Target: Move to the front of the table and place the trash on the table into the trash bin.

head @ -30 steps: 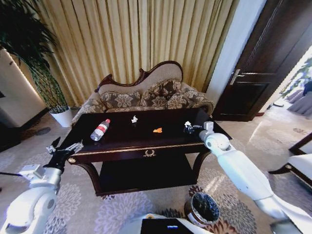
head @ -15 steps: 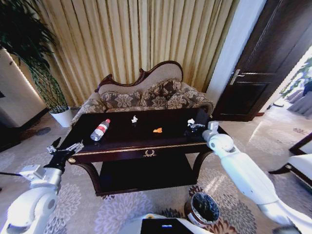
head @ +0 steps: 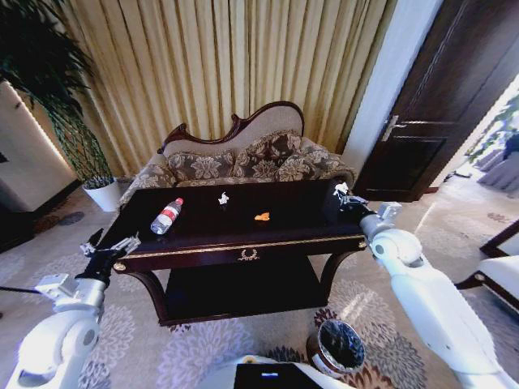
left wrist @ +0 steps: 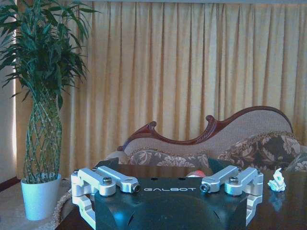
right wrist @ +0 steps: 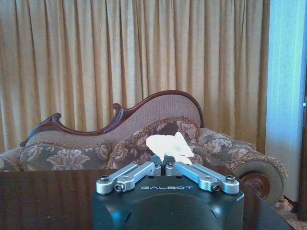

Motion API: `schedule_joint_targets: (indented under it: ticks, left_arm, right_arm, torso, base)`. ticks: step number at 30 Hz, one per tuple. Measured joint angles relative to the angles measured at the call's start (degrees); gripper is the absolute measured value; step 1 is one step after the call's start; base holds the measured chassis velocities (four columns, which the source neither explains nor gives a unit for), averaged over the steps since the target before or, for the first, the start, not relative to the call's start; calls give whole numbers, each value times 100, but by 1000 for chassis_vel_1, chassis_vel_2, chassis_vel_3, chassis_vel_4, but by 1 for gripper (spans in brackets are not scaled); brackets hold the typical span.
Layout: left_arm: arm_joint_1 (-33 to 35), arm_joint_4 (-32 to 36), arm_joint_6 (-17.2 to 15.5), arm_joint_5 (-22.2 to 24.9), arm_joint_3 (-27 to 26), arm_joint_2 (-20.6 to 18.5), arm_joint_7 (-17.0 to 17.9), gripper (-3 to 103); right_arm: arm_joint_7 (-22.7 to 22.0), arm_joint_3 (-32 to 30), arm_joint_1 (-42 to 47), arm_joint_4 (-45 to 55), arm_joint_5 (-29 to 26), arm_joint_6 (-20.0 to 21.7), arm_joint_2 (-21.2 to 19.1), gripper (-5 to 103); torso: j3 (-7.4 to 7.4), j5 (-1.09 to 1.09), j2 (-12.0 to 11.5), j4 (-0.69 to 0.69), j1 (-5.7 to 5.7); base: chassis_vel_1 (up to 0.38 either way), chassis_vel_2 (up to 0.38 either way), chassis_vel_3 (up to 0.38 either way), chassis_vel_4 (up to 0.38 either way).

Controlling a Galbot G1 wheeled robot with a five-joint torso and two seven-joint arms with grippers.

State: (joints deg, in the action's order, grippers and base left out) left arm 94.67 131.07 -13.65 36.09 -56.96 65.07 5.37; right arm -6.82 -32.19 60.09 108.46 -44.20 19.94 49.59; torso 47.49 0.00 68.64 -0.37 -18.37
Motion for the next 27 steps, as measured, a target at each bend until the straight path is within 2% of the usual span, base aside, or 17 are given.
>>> schedule_joint_targets:
  ticks: [10,27]
  left_arm:
    - [7,-37,7,9,-27,-11,-30,100]
    - [42,-2,8,2,-5,-26,-37,100]
  right_arm:
    - [0,-54,155,95,1,8,12,0]
    - [1,-168,390,43,128,-109,103,0]
  torso:
    - [1,0,-1,0,-1]
    - [-1,0,2,0,4]
  base:
    - [41,-37,-33,41]
    - [231,-231,-247,232]
